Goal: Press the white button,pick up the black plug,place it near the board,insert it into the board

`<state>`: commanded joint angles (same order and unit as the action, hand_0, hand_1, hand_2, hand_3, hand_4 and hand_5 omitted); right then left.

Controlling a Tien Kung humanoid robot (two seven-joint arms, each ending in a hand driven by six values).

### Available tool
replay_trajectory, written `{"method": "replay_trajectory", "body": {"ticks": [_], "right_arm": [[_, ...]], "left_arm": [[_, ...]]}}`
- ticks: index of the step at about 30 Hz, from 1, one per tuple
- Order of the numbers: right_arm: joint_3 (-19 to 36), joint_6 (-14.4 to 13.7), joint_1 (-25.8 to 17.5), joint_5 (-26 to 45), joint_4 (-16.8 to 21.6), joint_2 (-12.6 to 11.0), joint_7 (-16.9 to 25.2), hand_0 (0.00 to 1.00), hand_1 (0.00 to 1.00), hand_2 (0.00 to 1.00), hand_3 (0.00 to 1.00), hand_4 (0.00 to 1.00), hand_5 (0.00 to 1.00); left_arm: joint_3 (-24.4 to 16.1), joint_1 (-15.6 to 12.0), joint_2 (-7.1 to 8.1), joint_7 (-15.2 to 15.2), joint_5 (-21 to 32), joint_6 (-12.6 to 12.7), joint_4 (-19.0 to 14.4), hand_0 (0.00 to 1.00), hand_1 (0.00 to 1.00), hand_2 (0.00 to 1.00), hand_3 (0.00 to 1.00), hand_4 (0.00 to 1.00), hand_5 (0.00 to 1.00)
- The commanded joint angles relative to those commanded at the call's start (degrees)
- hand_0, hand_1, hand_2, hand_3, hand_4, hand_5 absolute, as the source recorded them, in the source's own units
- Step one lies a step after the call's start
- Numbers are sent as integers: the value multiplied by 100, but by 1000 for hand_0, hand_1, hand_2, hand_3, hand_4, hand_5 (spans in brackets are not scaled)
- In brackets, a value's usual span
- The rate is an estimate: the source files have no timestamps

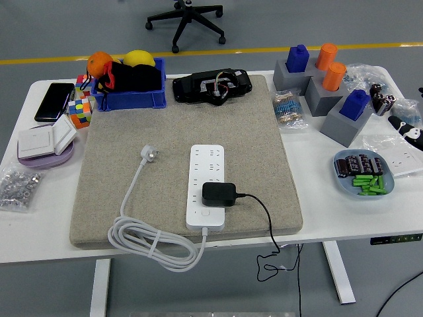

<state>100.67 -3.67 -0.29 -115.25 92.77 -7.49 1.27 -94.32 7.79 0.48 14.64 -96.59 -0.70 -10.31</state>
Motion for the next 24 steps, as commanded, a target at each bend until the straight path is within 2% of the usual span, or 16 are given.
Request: {"method": "replay_trajectory", "body": {"ticks": [19, 24], "right_arm": [[-11, 89, -26, 3, -48, 21, -39, 884, 784, 772, 776, 998, 558], [-23, 220, -26, 29, -73, 25, -52, 881, 783, 773, 777, 998, 555]], "left_arm": [[16, -17, 27, 7, -35, -7, 0, 469, 496, 498, 574, 571, 270], [10, -4, 18, 5, -18, -2, 0, 465, 498, 498, 575, 571, 271]]}}
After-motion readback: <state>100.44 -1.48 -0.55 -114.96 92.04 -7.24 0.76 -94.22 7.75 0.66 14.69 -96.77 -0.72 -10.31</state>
